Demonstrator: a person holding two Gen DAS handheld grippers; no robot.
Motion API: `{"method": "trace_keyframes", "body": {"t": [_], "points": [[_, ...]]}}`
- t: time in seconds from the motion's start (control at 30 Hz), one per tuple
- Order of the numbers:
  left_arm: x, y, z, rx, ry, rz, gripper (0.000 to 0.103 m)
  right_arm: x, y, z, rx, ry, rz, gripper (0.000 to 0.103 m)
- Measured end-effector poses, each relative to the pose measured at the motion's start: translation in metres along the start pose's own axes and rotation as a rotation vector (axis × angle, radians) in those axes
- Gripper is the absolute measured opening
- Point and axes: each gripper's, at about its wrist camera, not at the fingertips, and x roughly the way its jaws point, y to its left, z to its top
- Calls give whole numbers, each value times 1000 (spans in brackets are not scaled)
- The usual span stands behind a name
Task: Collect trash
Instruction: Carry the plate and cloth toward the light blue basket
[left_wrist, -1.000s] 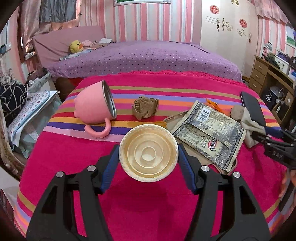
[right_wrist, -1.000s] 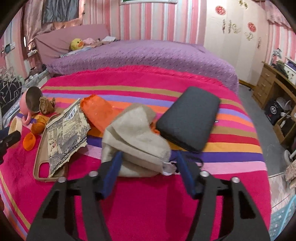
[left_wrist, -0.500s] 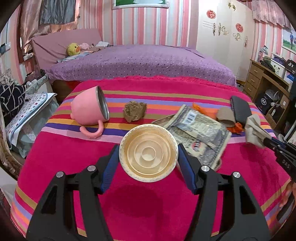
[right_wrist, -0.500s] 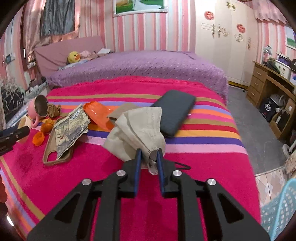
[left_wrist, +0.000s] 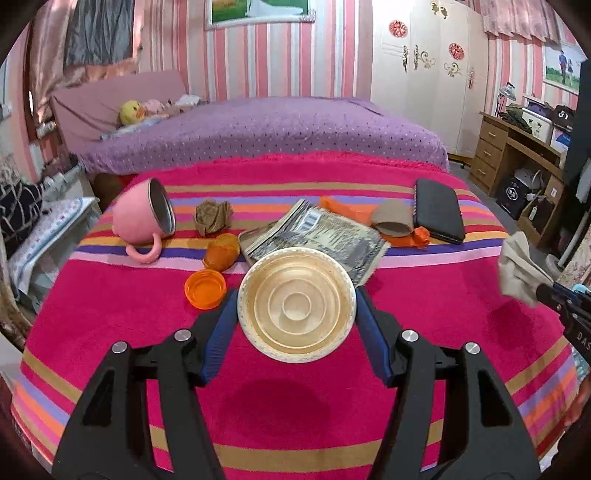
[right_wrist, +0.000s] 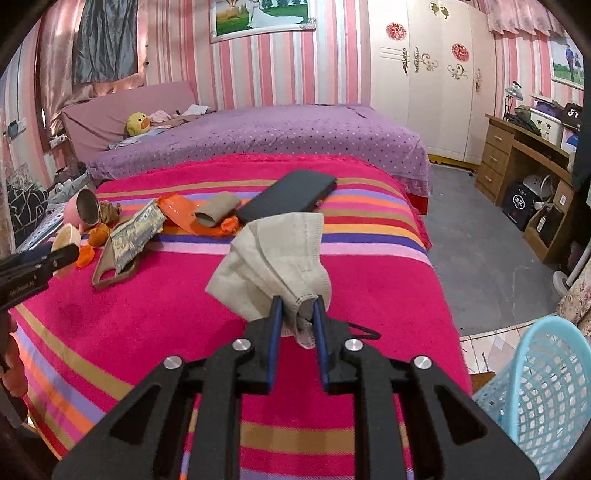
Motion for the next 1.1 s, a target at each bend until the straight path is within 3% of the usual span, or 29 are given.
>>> {"method": "trace_keyframes", "body": {"t": [0.27,0.5,0.93,1.1], "points": [[-27,-47,-12,5,-49,-6,61,-30,-35,-11,22,-28,-2,17],[-37,-102,-16,5,-40,-77,61,-66,-83,-22,44,-61,-52,17],[-43,-226,-32,108,-42,-216,61,-123,-224,-74,169,-66,-273,17],[-49,-282,-41,162,-31,-290,61,-131,-261,-87,205,-59,-326,17]]}}
